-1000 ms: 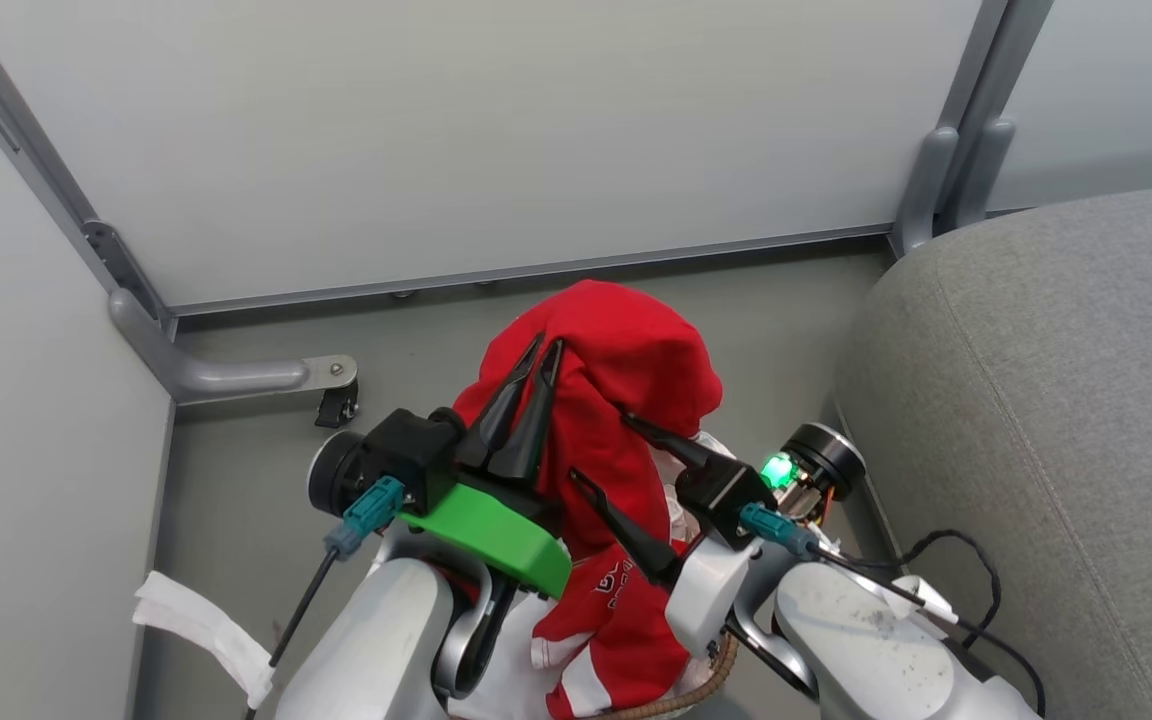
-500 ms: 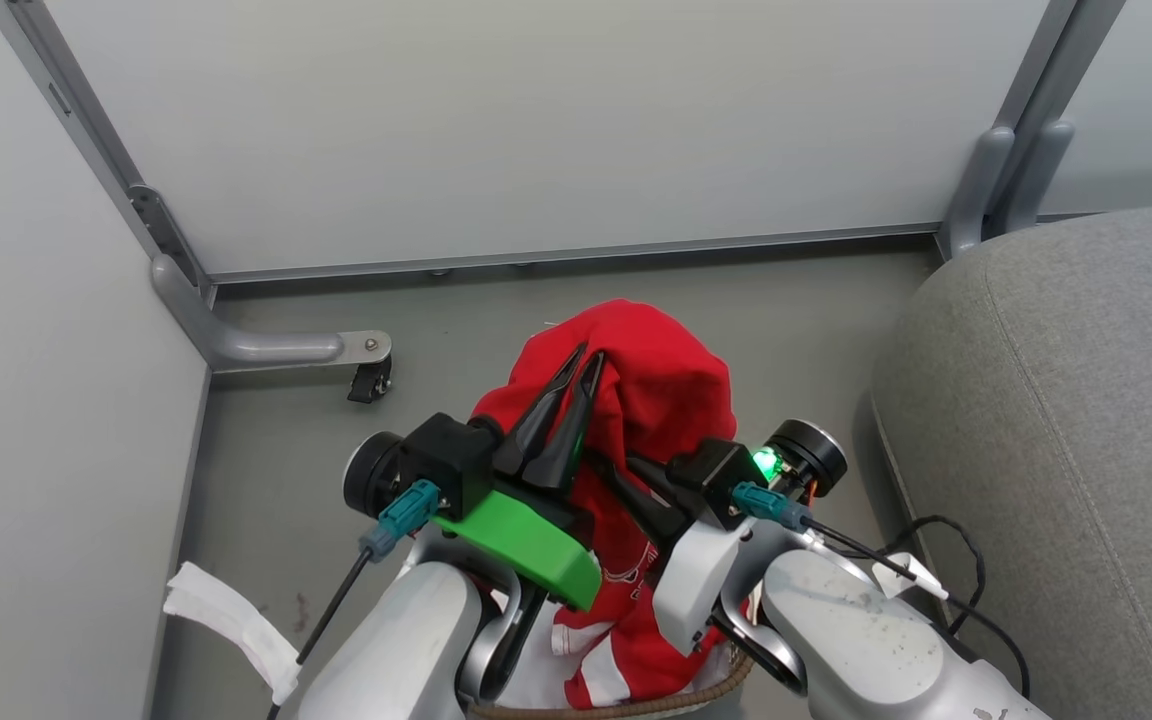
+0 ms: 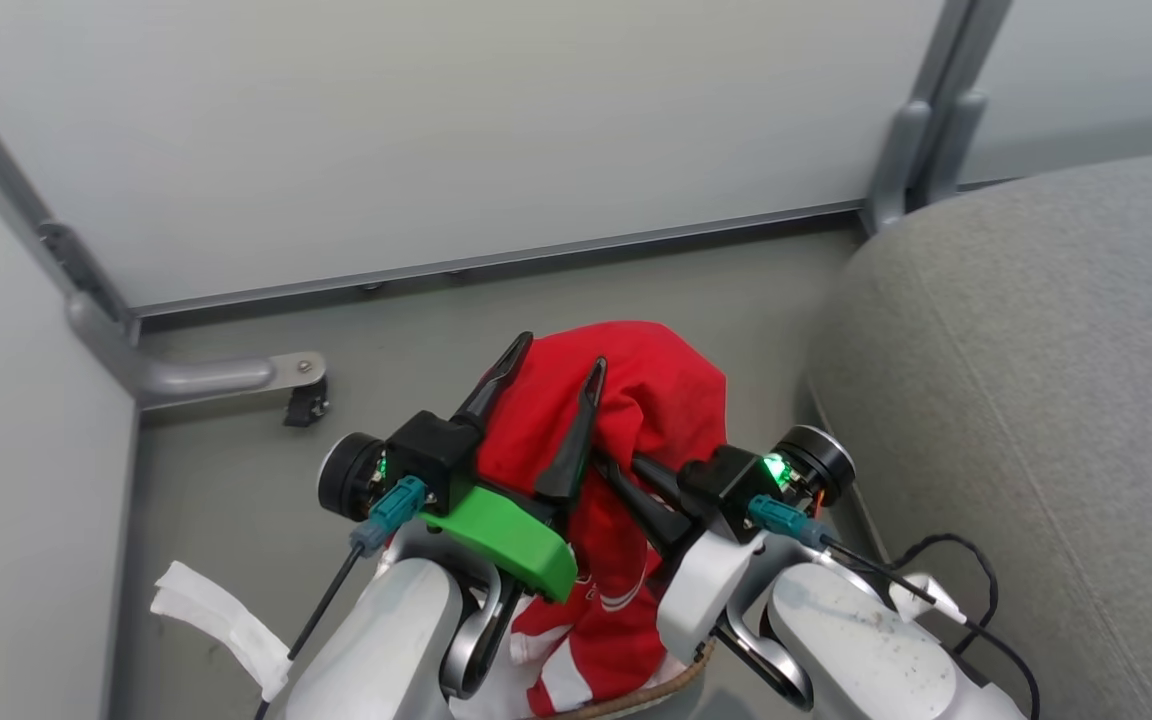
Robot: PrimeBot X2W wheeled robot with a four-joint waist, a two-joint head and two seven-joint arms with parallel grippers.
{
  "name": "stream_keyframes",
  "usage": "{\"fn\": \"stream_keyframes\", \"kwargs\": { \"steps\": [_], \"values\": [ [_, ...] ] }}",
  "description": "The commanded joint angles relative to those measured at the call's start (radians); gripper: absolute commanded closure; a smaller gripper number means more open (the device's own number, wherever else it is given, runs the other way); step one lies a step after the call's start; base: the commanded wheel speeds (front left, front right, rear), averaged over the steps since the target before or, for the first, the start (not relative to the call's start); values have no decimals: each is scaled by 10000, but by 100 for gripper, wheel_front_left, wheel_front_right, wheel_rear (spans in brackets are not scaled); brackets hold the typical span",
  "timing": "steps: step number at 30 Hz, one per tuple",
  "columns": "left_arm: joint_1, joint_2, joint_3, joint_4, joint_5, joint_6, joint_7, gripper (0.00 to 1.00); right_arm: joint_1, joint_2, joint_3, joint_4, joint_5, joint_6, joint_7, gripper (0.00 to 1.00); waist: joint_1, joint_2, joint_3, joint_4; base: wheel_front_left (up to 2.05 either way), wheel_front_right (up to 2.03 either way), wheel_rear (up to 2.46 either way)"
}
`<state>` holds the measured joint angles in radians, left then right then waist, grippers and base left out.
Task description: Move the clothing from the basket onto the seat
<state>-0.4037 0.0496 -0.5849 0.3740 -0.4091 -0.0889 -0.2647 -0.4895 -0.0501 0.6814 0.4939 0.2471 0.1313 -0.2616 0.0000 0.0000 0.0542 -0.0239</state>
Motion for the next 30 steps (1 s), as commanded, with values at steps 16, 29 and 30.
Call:
{"fn": "stream_keyframes", "kwargs": {
  "steps": [16, 29, 30],
  "values": [
    [223, 33, 753, 295, 578, -221, 5, 0, 918, -23, -697, -841, -344, -12, -52, 100, 0, 0, 225, -4114, 0, 0, 0],
    [145, 41, 785, 453, 734, -335, 5, 0, 1383, -542, -2454, -1663, -974, -12, -52, 100, 0, 0, 566, -5055, 0, 0, 0],
    [147, 41, 823, 442, 766, -330, 5, 0, 1260, -634, -2571, -1699, -1007, -12, -52, 100, 0, 0, 657, -5055, 0, 0, 0]
  ]
}}
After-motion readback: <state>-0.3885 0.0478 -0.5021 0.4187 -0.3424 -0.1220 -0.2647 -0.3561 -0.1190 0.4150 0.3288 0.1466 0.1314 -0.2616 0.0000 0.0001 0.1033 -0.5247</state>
